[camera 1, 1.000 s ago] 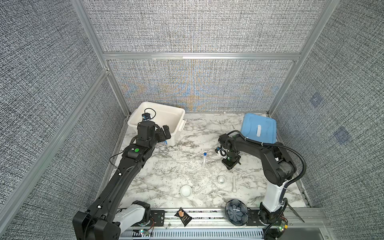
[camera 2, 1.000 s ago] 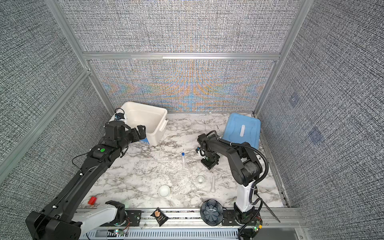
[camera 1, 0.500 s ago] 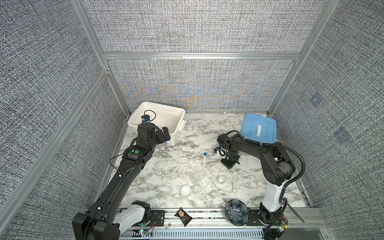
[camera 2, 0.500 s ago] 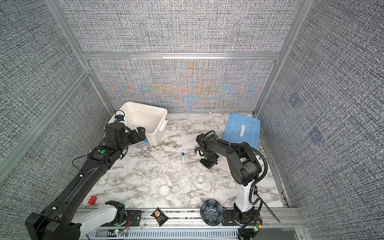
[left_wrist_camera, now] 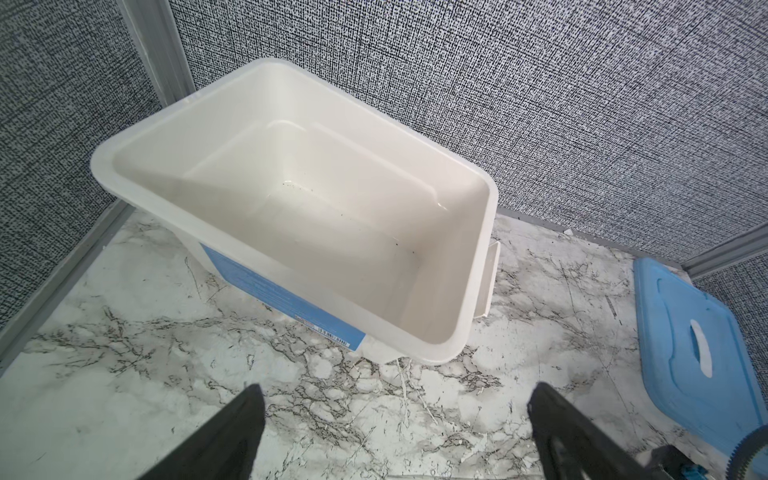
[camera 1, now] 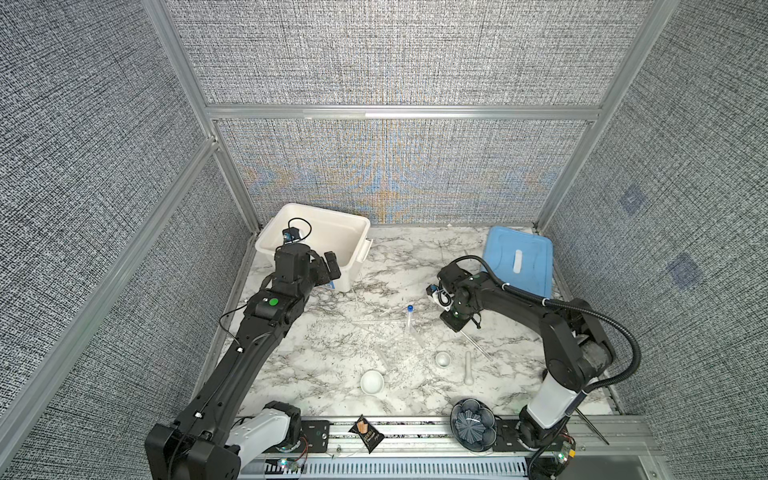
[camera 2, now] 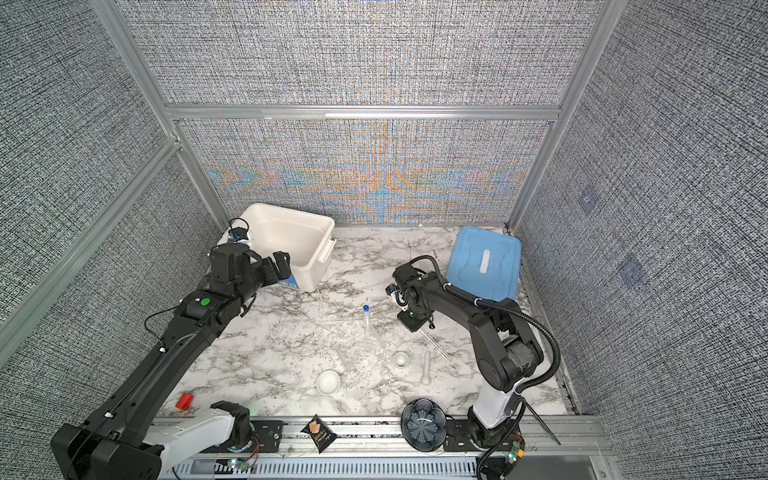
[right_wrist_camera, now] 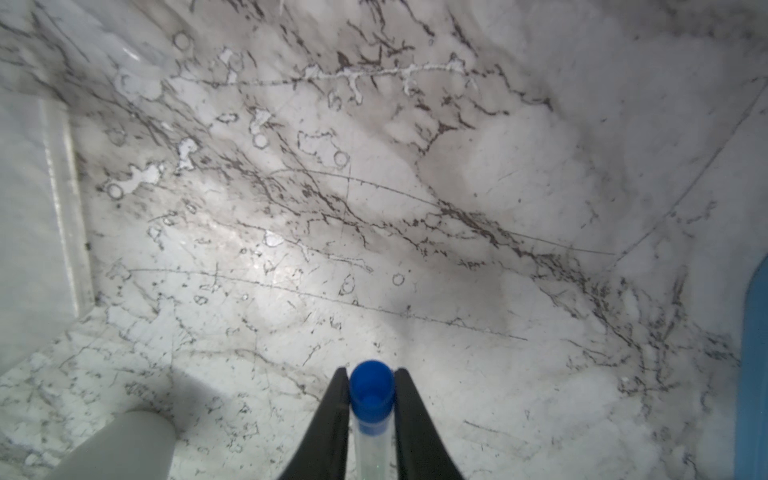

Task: Organize the chemistry lab equipment

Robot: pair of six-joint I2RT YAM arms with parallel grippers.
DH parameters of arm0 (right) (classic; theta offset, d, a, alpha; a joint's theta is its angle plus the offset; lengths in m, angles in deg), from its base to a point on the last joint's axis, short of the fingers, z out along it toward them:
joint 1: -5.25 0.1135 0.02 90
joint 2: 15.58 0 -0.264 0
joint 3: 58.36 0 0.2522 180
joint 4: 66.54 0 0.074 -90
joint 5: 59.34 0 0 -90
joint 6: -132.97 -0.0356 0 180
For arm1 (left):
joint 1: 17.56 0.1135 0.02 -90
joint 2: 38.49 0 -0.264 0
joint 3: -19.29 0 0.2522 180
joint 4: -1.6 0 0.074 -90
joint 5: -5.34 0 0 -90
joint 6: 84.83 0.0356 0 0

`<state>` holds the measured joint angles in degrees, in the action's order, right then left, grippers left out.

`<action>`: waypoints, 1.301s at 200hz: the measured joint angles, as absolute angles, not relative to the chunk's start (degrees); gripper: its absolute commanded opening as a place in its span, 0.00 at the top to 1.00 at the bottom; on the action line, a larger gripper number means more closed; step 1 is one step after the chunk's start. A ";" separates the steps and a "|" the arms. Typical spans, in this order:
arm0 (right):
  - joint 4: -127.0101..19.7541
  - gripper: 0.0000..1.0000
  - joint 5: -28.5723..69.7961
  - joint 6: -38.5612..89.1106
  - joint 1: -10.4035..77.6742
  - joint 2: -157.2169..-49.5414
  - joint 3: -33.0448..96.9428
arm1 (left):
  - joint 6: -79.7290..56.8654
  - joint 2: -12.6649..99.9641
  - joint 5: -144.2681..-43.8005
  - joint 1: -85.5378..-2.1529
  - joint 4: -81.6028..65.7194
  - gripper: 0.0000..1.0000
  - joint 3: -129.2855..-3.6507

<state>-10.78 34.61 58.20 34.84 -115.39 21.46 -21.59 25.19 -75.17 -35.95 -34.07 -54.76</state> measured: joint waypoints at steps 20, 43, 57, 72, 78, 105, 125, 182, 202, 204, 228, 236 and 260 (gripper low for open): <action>-10.98 0.78 34.63 58.22 34.84 -116.11 20.91 | -21.59 25.14 -75.17 -35.95 -34.12 0.01 -54.72; -11.17 0.78 34.63 58.24 34.81 -117.60 21.09 | -21.59 25.14 -75.17 -35.95 -34.14 0.01 -54.63; -11.15 0.78 34.61 58.24 34.81 -118.60 21.52 | -21.59 25.12 -75.17 -35.95 -34.14 0.01 -54.61; -11.13 0.78 34.59 58.24 34.81 -119.30 21.92 | -21.59 25.12 -75.14 -35.95 -34.14 0.01 -54.54; -11.04 0.78 34.59 58.24 34.81 -119.63 22.11 | -21.59 25.12 -75.14 -35.95 -34.14 0.01 -54.50; -10.91 0.78 34.61 58.46 34.81 -121.11 22.51 | -21.59 24.99 -75.14 -35.95 -34.18 0.01 -54.06; -10.28 0.76 34.65 58.70 34.81 -122.14 23.40 | -21.61 24.71 -75.14 -35.95 -34.18 0.01 -53.86; -8.03 0.69 35.24 59.16 34.73 -123.85 25.59 | -21.59 23.96 -74.49 -35.95 -34.25 0.01 -53.47; -7.83 0.71 35.20 59.16 34.73 -124.07 25.63 | -21.39 23.94 -74.29 -35.95 -34.44 0.01 -53.47; -7.81 0.71 35.18 59.14 34.73 -124.07 25.63 | -21.39 23.94 -74.29 -35.95 -34.51 0.01 -53.47; -7.61 0.74 34.78 59.09 34.79 -124.31 25.55 | -21.39 23.92 -74.23 -35.95 -34.60 0.01 -53.47; -7.70 0.75 34.65 59.07 34.81 -124.11 25.41 | -21.39 23.90 -74.23 -35.95 -34.60 0.01 -53.47; -9.16 0.77 34.61 58.44 34.84 -122.43 24.10 | -21.39 23.77 -74.14 -35.95 -34.75 0.01 -53.47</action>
<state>-9.16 34.61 58.44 34.84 -122.43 24.10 -21.39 23.77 -74.14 -35.95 -34.75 -53.47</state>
